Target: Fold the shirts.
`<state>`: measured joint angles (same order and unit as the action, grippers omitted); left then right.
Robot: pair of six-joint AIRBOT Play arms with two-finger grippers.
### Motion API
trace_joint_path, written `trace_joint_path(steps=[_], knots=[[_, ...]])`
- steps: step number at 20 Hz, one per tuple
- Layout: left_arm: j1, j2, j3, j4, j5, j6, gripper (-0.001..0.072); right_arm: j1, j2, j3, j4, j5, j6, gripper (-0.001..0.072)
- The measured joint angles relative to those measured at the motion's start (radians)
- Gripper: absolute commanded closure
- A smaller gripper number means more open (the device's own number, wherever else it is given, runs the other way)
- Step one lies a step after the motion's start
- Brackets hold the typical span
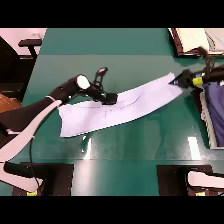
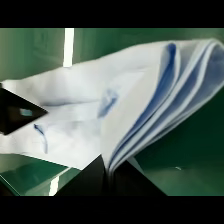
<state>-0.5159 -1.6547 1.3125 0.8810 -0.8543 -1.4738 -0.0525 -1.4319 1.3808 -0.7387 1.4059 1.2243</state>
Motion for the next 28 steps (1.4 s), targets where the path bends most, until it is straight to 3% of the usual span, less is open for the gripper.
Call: trace_joint_path(steps=[14, 18, 23, 24, 25, 26, 28], knots=[[-0.069, -0.118, 0.07, -0.045, 0.072, -0.011, 0.0685, 0.416, 0.103, 0.225, 0.04, -0.044, 0.075, 0.0694], [0.031, -0.017, 0.071, 0.01, 0.029, -0.016, 0.0684, 0.494, 0.104, 0.23, 0.04, -0.081, 0.076, 0.0693], [0.28, 0.246, 0.072, 0.157, -0.055, -0.018, 0.0683, 0.669, 0.061, 0.231, 0.06, -0.216, 0.075, 0.0687], [0.334, 0.305, 0.072, 0.188, -0.07, -0.018, 0.0684, 0.719, 0.036, 0.231, 0.083, -0.256, 0.061, 0.0601], [0.384, 0.362, 0.072, 0.212, -0.079, -0.019, 0.0684, 0.776, 0.003, 0.231, 0.123, -0.304, 0.027, 0.0359], [0.427, 0.409, 0.072, 0.23, -0.088, -0.019, 0.0684, 0.832, -0.035, 0.232, 0.171, -0.351, -0.019, 0.017], [0.509, 0.493, 0.072, 0.259, -0.102, -0.019, 0.0683, 0.922, -0.111, 0.238, 0.253, -0.416, -0.102, 0.0167]])
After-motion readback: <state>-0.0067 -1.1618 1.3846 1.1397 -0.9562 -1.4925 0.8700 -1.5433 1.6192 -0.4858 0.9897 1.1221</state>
